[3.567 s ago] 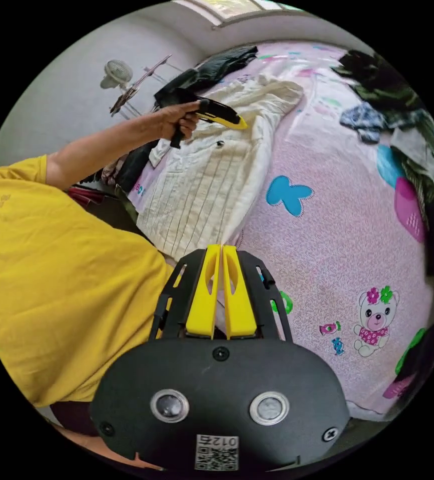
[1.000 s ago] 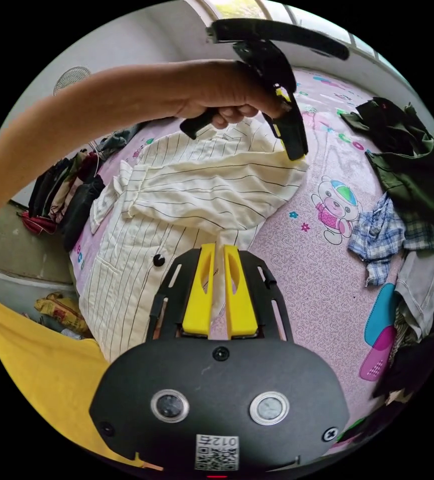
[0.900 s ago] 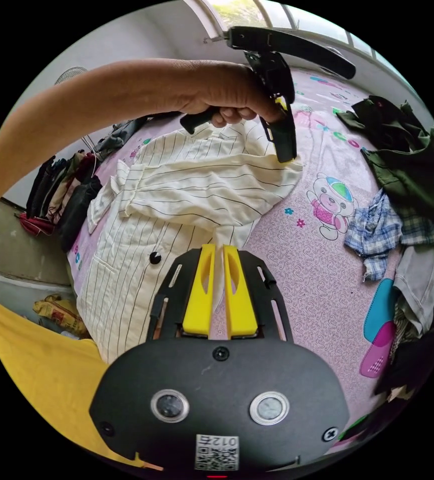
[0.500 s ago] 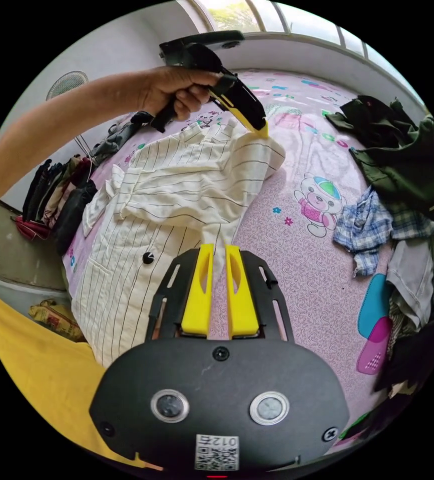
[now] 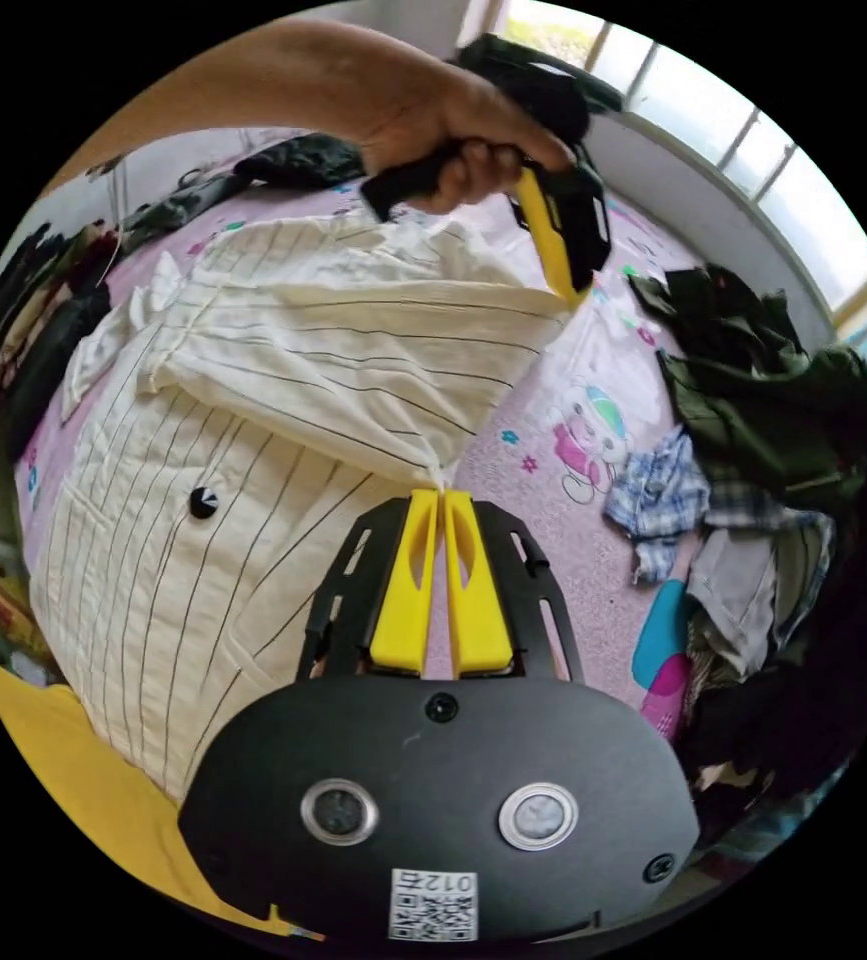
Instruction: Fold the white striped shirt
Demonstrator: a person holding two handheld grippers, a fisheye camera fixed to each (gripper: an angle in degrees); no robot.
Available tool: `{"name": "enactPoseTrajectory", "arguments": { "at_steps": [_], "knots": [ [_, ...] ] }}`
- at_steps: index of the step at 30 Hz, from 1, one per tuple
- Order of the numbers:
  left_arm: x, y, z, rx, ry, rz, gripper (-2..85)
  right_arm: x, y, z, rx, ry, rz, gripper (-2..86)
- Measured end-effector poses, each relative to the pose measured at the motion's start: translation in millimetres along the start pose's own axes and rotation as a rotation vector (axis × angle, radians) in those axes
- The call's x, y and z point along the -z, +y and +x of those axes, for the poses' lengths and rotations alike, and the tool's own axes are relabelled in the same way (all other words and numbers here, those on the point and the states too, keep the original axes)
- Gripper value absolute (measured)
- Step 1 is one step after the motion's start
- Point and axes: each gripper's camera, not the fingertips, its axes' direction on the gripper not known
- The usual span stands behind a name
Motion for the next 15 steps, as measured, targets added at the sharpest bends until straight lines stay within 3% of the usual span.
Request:
{"name": "enactPoseTrajectory", "arguments": {
  "at_steps": [3,10,15],
  "knots": [
    [-3,1,-15,0.038,0.025,0.003,-0.1,-12,6,30,-0.151,-0.062,-0.043,1.7],
    [-6,16,-41,0.103,0.109,0.032,0.0,6,20,39,-0.146,-0.162,-0.024,3.0],
    [14,41,-50,0.146,0.105,0.123,0.3,14,64,51,-0.310,-0.419,-0.100,6.3]
  ]
}}
